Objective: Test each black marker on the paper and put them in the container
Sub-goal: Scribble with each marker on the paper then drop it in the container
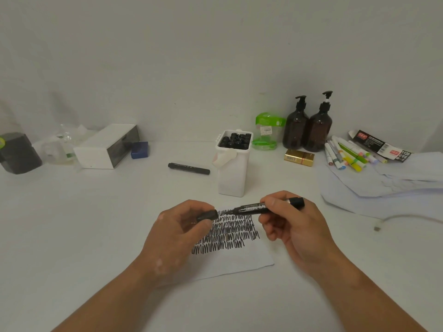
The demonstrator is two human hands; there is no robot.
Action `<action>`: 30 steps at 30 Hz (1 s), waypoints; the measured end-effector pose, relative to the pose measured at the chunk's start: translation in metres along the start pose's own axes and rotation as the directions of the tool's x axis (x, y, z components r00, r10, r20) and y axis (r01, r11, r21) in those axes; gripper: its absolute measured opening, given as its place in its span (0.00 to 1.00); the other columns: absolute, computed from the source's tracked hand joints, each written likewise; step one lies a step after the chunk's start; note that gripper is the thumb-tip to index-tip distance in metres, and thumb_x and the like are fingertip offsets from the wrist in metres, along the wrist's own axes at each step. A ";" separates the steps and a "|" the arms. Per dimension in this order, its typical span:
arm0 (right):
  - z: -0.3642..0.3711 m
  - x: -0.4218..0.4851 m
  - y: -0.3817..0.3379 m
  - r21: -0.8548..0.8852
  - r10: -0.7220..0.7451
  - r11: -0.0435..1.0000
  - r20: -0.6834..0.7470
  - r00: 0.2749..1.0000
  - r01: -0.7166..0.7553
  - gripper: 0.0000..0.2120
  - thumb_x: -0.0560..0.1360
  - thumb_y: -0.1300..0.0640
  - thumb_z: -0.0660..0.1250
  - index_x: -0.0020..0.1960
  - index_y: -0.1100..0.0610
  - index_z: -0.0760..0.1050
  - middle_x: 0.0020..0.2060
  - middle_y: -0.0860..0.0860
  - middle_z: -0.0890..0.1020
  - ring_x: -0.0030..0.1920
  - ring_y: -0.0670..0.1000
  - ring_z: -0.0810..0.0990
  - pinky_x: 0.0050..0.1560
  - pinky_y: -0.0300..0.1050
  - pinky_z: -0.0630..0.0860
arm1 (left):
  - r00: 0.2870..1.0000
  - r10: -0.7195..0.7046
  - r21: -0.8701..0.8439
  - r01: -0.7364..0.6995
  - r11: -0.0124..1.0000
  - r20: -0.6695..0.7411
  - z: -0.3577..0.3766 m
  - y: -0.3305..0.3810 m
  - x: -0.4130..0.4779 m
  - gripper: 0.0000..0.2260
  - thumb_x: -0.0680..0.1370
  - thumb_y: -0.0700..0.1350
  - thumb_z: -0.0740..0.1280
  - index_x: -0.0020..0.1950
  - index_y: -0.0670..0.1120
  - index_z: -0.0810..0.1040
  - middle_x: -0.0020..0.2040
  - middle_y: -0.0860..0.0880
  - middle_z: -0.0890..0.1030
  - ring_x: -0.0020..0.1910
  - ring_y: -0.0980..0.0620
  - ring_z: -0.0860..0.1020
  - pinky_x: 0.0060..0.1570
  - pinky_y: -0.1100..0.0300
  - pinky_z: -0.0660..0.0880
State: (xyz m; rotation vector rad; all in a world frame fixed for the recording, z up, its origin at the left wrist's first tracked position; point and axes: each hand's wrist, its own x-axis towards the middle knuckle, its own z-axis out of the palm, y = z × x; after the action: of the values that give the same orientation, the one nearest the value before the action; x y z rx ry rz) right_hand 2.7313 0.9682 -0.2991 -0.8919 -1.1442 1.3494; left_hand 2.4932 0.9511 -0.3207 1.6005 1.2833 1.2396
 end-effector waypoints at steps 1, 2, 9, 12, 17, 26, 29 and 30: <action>0.001 -0.001 0.000 -0.010 0.004 1.000 0.012 1.000 -0.004 0.05 0.70 0.55 0.72 0.40 0.55 0.85 0.32 0.60 0.83 0.28 0.52 0.78 0.27 0.42 0.75 | 1.000 0.002 -0.008 -0.002 1.000 0.012 0.001 0.001 -0.001 0.12 0.77 0.38 0.73 0.50 0.57 0.84 0.49 0.53 0.87 0.47 0.53 0.84 0.46 0.65 0.78; 0.002 -0.001 0.001 -0.020 0.009 1.000 0.026 1.000 -0.008 0.05 0.70 0.55 0.72 0.41 0.55 0.85 0.33 0.60 0.84 0.29 0.53 0.79 0.28 0.42 0.75 | 1.000 0.004 -0.012 -0.004 1.000 0.022 0.003 0.002 -0.001 0.10 0.76 0.41 0.73 0.50 0.56 0.84 0.48 0.53 0.87 0.46 0.53 0.84 0.46 0.64 0.78; 0.008 -0.008 0.001 -0.164 0.060 0.986 0.152 0.986 -0.035 0.07 0.71 0.54 0.74 0.48 0.54 0.86 0.37 0.57 0.86 0.34 0.52 0.82 0.32 0.42 0.77 | 0.995 0.063 -0.120 -0.053 0.991 0.076 0.009 0.005 -0.007 0.07 0.73 0.45 0.69 0.48 0.54 0.83 0.39 0.53 0.84 0.37 0.53 0.80 0.40 0.63 0.76; 0.007 -0.007 -0.002 -0.209 0.053 0.978 0.161 0.986 -0.019 0.08 0.70 0.54 0.74 0.49 0.53 0.87 0.35 0.54 0.85 0.33 0.51 0.80 0.31 0.42 0.76 | 0.994 0.076 -0.202 -0.059 0.978 0.081 0.008 0.005 -0.006 0.05 0.75 0.47 0.68 0.48 0.49 0.82 0.36 0.50 0.82 0.34 0.53 0.76 0.36 0.67 0.72; 0.016 -0.012 0.002 -0.350 -0.052 0.929 0.190 0.980 0.118 0.08 0.69 0.47 0.73 0.45 0.48 0.84 0.30 0.53 0.81 0.27 0.48 0.74 0.28 0.40 0.71 | 0.991 0.004 -0.321 0.041 0.946 0.136 0.013 0.003 -0.008 0.15 0.74 0.57 0.65 0.46 0.45 0.75 0.32 0.45 0.77 0.33 0.46 0.71 0.36 0.58 0.69; 0.029 -0.014 0.008 -0.345 -0.192 0.916 0.074 0.979 0.206 0.04 0.68 0.51 0.75 0.37 0.49 0.80 0.26 0.43 0.78 0.26 0.44 0.73 0.30 0.38 0.69 | 0.998 -0.029 -0.411 0.053 0.910 0.064 0.026 0.015 -0.011 0.14 0.79 0.53 0.61 0.39 0.46 0.68 0.28 0.52 0.61 0.28 0.50 0.57 0.30 0.57 0.57; 0.029 -0.014 0.007 -0.337 -0.199 0.918 0.068 0.978 0.210 0.05 0.68 0.52 0.75 0.37 0.49 0.79 0.26 0.44 0.78 0.26 0.43 0.73 0.29 0.36 0.69 | 0.998 -0.027 -0.415 0.047 0.909 0.053 0.028 0.017 -0.014 0.13 0.80 0.51 0.60 0.38 0.46 0.66 0.29 0.52 0.60 0.28 0.50 0.57 0.29 0.59 0.58; 0.030 -0.014 0.007 -0.342 -0.205 0.915 0.067 0.976 0.215 0.05 0.69 0.52 0.75 0.37 0.49 0.79 0.27 0.44 0.78 0.26 0.43 0.73 0.29 0.36 0.70 | 0.998 -0.026 -0.414 0.045 0.909 0.052 0.029 0.018 -0.014 0.13 0.80 0.51 0.60 0.38 0.46 0.66 0.29 0.52 0.61 0.28 0.51 0.57 0.29 0.59 0.58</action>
State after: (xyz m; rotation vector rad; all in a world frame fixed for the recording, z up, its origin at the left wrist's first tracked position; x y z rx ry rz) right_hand 2.7027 0.9505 -0.2999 -0.9687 -1.4875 1.0023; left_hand 2.5255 0.9337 -0.3148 1.2825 0.9357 1.3396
